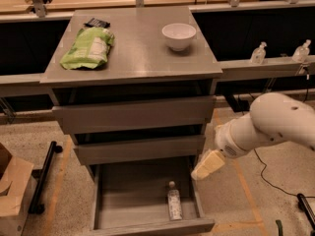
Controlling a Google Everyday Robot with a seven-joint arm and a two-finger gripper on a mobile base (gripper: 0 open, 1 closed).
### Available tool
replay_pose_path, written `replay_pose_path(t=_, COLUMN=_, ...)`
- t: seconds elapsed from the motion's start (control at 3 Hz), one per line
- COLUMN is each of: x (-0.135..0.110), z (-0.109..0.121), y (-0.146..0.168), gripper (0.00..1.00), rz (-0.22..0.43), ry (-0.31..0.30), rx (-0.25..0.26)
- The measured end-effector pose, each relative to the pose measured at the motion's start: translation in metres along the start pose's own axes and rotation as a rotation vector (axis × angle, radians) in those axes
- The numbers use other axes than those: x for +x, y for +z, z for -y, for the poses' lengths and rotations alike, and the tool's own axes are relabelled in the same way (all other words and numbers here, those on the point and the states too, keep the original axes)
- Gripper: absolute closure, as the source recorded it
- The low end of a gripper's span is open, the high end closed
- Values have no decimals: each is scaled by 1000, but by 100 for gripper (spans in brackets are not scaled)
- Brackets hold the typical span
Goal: Pick blue plastic bottle from bottom drawer and place on counter
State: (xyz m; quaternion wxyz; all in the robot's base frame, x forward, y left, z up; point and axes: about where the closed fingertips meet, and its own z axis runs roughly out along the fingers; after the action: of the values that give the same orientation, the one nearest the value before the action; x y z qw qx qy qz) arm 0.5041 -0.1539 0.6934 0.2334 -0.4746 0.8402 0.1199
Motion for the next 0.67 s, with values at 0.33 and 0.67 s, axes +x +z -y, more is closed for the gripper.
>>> replay_pose_path(t=0.33, x=12, z=16, y=57, gripper=0, rz=34, ry=49, rx=19)
replay_pose_path(t=0.67, x=14, z=12, y=61, gripper=0, rz=19, ry=51, rx=8)
